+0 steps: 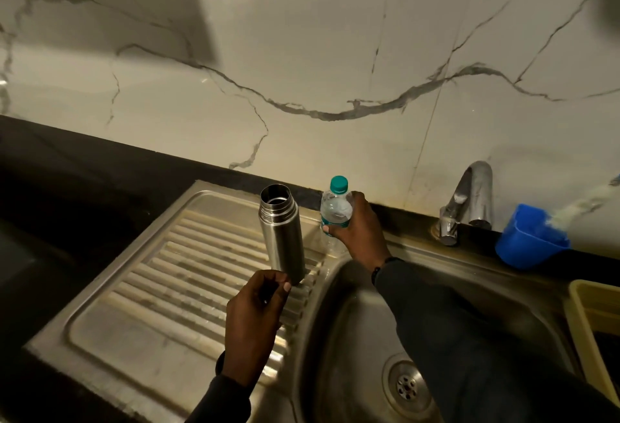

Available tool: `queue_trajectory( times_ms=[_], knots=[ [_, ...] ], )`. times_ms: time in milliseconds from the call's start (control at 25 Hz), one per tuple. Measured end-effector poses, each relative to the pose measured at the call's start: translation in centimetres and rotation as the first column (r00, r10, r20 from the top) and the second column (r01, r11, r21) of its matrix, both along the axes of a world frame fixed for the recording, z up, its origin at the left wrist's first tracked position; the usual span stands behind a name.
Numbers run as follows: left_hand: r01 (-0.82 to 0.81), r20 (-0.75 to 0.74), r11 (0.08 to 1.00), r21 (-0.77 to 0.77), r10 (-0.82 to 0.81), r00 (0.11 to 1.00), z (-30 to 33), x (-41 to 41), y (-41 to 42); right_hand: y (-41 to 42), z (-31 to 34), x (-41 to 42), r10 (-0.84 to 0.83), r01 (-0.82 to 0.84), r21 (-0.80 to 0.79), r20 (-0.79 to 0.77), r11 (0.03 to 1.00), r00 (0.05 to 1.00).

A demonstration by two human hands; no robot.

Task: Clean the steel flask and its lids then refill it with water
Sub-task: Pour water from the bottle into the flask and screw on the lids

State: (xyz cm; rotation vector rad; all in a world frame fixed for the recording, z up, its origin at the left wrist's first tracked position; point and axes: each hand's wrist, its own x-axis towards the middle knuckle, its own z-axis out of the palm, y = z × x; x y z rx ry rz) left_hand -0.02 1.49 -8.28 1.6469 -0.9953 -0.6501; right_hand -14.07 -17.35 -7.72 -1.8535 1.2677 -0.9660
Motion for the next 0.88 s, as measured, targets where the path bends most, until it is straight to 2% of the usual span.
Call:
queue_trajectory(
  times_ms=[120, 360, 560, 640, 680, 760, 800, 880],
  knots=[
    [0.006, -0.035, 1.000, -0.001, -0.006, 0.999, 0.3, 0.4, 0.2, -0.3, -1.1, 0.7, 0.005, -0.005, -0.002, -0.003, 1.000, 1.000],
    [0.038, -0.048, 0.999, 0.009, -0.038, 0.998, 0.2, 0.9, 0.2, 0.1, -2.1, 0.4, -0.025, 0.013, 0.093, 0.129, 0.996, 0.991],
    [0.034, -0.080, 0.999, -0.008, -0.035, 0.996, 0.0, 1.0, 0.3, 0.2, -2.1, -0.4, -0.040, 0.023, 0.171, 0.098, 0.985, 0.994],
    [0.021, -0.103, 0.999, -0.027, -0.023, 0.994, 0.3, 1.0, 0.5, 0.9, -1.8, -0.9, -0.127, 0.101, 0.225, 0.105, 0.969, 0.986],
    [0.005, -0.115, 0.999, -0.039, -0.009, 0.993, 0.6, 1.1, 0.7, 1.7, -1.7, -1.0, -0.217, 0.190, 0.213, 0.113, 0.958, 0.970],
    [-0.052, -0.076, 0.997, -0.059, 0.047, 0.996, 0.8, 1.4, 0.9, 4.2, -1.2, -1.1, -0.370, 0.371, 0.030, 0.168, 0.928, 0.914],
    [-0.083, -0.034, 0.995, -0.064, 0.081, 0.996, 0.7, 1.9, 1.1, 5.7, -0.8, -0.9, -0.370, 0.395, -0.092, 0.211, 0.914, 0.905],
    [-0.134, 0.006, 0.990, -0.051, 0.134, 0.991, 0.1, 2.8, 1.4, 8.7, 0.1, 0.1, -0.231, 0.278, -0.195, 0.231, 0.941, 0.945]
  ],
)
